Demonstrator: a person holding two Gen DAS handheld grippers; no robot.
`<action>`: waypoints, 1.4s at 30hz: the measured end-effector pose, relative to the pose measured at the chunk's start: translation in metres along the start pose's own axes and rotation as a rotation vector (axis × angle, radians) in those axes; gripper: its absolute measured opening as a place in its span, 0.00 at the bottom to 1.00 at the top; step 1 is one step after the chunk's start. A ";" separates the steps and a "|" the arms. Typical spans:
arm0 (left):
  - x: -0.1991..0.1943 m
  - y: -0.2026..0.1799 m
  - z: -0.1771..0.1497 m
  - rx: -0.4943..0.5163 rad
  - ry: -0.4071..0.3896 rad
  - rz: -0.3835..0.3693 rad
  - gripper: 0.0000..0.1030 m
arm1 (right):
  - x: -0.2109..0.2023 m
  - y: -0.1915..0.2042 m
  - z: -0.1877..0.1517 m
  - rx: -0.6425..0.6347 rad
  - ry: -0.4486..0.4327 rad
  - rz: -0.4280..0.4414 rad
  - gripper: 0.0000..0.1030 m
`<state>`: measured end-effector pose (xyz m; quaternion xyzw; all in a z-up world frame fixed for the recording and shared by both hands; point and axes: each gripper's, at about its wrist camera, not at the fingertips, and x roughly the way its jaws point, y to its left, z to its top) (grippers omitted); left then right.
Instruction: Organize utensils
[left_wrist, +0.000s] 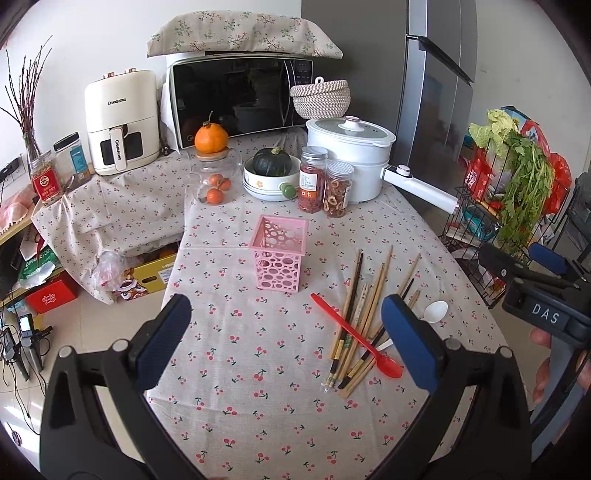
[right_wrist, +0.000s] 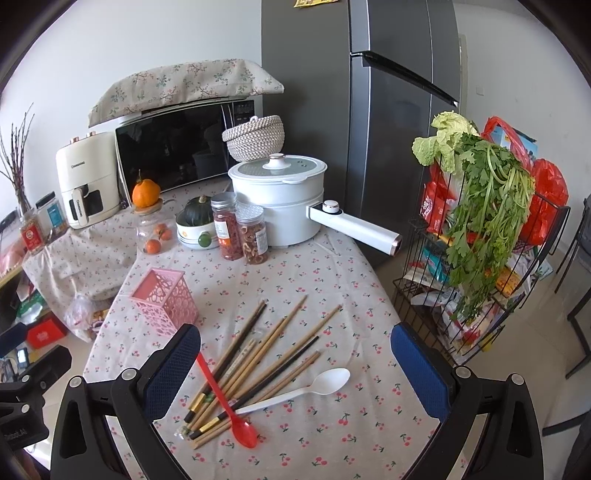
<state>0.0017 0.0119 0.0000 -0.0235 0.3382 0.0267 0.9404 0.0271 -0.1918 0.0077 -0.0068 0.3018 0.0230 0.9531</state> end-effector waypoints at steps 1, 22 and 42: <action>0.000 0.000 0.000 -0.001 -0.001 0.000 0.99 | 0.001 0.001 0.000 0.000 0.003 0.001 1.00; 0.001 0.000 -0.001 -0.002 0.014 -0.028 0.99 | 0.004 0.002 -0.001 0.001 0.016 0.006 1.00; 0.002 -0.001 0.000 0.000 0.016 -0.029 0.99 | 0.007 0.005 -0.006 -0.002 0.029 0.009 1.00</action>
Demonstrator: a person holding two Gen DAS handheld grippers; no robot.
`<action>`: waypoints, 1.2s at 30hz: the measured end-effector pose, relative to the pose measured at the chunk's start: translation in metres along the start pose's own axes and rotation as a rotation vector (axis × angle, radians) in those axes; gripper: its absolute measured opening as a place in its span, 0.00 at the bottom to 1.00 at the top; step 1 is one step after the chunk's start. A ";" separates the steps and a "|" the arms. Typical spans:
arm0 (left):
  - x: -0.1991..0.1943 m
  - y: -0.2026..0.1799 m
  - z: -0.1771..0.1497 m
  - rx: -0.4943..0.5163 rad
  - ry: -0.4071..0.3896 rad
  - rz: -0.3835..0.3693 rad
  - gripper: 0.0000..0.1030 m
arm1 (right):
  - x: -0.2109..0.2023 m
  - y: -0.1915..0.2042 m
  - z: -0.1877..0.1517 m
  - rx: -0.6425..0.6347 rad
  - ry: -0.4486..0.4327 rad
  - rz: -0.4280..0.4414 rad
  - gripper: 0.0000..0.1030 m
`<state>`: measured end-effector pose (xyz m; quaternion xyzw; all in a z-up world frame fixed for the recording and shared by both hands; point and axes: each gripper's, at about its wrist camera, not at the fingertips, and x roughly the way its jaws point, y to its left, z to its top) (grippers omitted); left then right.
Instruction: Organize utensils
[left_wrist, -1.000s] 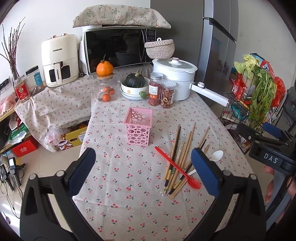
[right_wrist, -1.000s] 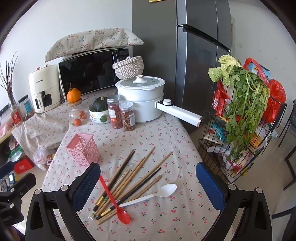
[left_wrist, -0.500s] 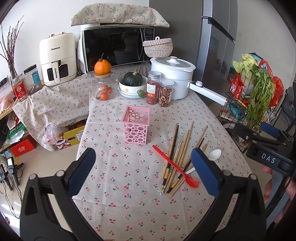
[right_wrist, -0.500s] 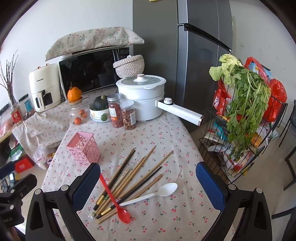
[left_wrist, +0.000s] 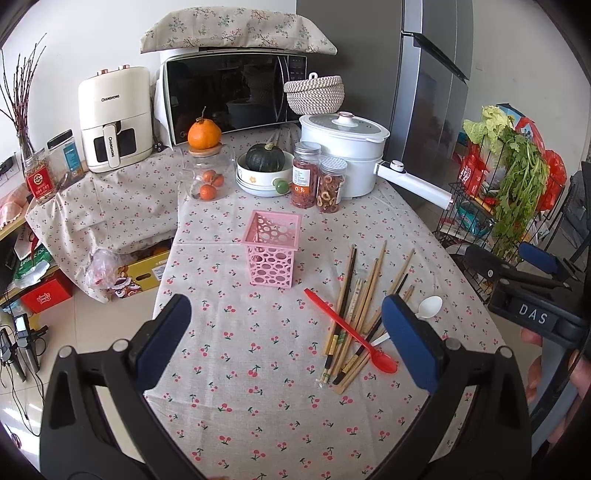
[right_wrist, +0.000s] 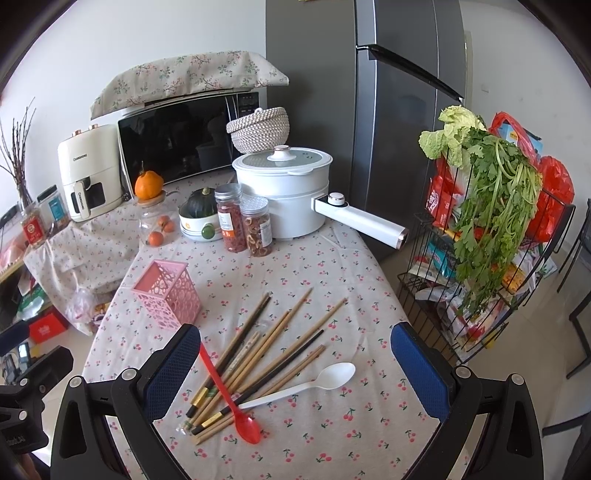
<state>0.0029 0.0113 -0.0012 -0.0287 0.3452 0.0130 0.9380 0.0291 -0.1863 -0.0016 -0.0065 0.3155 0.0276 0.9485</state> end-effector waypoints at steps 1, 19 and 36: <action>0.000 0.000 0.000 0.001 0.000 0.000 0.99 | 0.000 0.000 0.000 0.000 0.001 0.001 1.00; 0.011 -0.001 0.000 0.017 0.026 -0.057 0.99 | 0.014 -0.012 0.006 0.022 0.055 -0.010 1.00; 0.154 -0.057 0.040 0.151 0.393 -0.164 0.99 | 0.124 -0.084 0.014 0.180 0.421 -0.027 1.00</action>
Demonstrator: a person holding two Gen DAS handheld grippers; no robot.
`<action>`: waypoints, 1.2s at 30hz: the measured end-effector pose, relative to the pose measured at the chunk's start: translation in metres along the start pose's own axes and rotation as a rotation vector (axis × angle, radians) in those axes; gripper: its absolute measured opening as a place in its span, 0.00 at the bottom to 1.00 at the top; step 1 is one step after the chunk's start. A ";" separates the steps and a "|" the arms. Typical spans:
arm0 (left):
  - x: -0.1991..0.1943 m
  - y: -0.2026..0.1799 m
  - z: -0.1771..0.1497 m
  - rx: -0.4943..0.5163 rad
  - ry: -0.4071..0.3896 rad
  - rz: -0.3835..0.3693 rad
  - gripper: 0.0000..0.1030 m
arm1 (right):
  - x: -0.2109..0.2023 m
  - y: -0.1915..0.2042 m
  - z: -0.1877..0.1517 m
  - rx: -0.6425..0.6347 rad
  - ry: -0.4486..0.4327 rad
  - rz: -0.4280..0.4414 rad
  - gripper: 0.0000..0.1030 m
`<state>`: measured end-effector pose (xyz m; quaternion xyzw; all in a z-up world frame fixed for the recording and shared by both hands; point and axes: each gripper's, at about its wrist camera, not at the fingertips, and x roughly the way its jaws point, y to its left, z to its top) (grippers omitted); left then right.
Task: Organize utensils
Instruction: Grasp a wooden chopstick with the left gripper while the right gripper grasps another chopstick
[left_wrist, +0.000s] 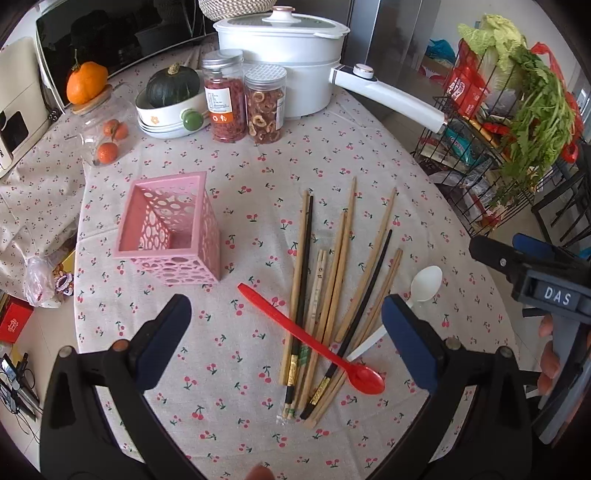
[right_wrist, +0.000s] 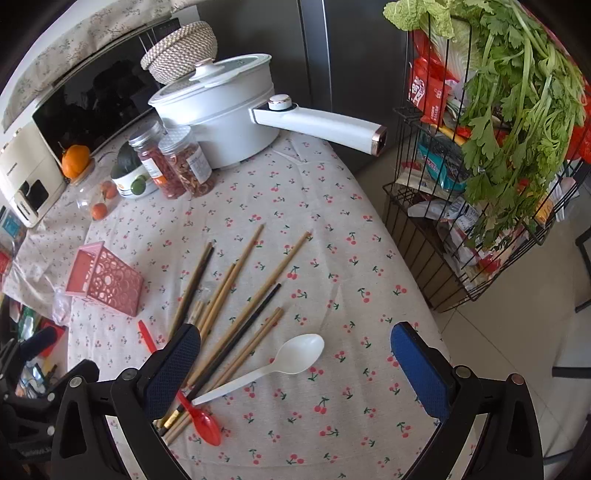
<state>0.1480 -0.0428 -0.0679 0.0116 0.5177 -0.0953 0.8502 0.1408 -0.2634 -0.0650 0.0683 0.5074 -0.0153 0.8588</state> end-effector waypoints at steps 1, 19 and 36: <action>0.011 0.000 0.008 -0.006 0.022 -0.012 0.95 | 0.006 -0.004 0.003 0.011 0.018 0.000 1.00; 0.134 0.000 0.059 -0.087 0.188 -0.058 0.11 | 0.055 -0.037 0.027 0.094 0.129 0.006 1.00; 0.068 -0.010 0.047 0.025 0.032 -0.058 0.07 | 0.101 -0.030 0.038 0.115 0.202 0.126 0.89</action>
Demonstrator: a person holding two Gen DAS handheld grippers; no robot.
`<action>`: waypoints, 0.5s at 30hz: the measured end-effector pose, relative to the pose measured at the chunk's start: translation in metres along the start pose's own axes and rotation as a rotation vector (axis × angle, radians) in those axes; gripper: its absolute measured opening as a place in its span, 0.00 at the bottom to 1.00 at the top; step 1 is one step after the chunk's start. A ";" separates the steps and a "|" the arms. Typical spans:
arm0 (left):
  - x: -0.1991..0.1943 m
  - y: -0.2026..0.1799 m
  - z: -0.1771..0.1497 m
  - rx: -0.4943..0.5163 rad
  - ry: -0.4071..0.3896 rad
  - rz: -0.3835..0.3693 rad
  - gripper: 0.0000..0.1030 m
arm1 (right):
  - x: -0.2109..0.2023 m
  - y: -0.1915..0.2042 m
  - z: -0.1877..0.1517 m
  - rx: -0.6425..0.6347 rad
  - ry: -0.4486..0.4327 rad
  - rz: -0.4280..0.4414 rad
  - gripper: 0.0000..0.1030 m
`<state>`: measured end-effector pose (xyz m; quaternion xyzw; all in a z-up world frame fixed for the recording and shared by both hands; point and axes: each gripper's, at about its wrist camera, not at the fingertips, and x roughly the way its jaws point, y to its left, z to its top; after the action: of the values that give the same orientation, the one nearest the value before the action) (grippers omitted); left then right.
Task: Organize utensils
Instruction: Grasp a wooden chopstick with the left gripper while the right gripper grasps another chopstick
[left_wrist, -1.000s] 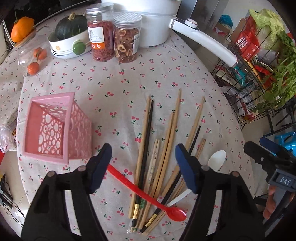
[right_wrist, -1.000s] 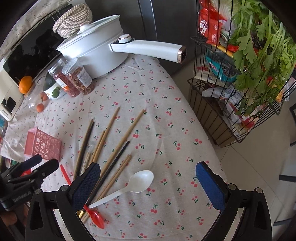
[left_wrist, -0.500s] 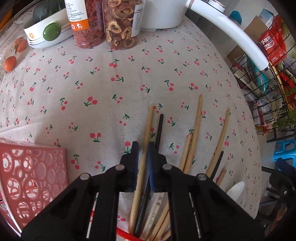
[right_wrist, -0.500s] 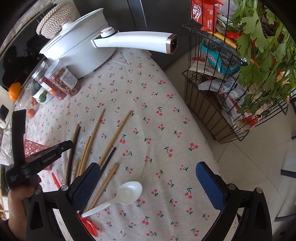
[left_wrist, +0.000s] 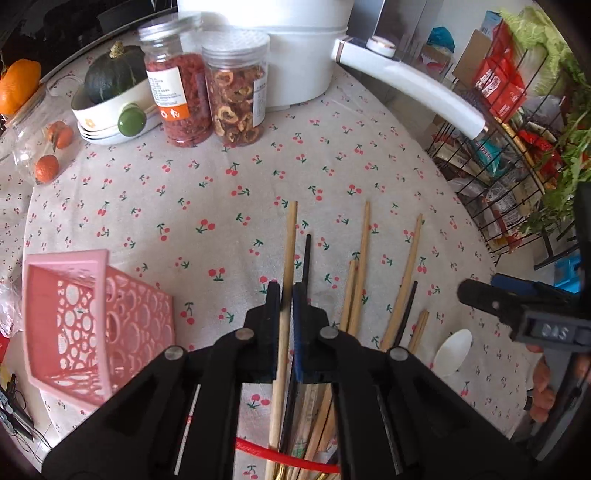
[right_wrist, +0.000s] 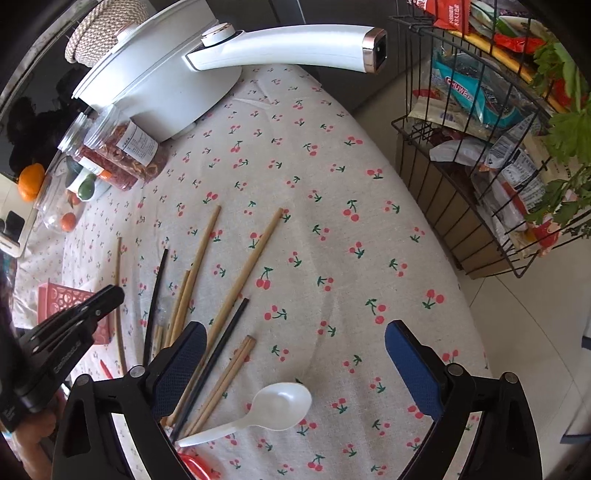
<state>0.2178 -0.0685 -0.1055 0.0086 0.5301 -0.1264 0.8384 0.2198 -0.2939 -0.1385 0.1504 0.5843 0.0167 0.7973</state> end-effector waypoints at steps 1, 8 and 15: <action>-0.013 0.003 -0.002 0.006 -0.027 -0.011 0.07 | 0.003 0.002 0.002 0.007 0.003 0.019 0.85; -0.082 0.015 -0.037 0.033 -0.166 -0.063 0.07 | 0.034 0.027 0.015 -0.014 0.010 0.031 0.57; -0.122 0.037 -0.075 -0.003 -0.277 -0.082 0.07 | 0.052 0.051 0.016 -0.062 -0.032 -0.093 0.18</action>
<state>0.1103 0.0034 -0.0339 -0.0315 0.4095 -0.1597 0.8977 0.2588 -0.2379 -0.1687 0.0988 0.5769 -0.0045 0.8108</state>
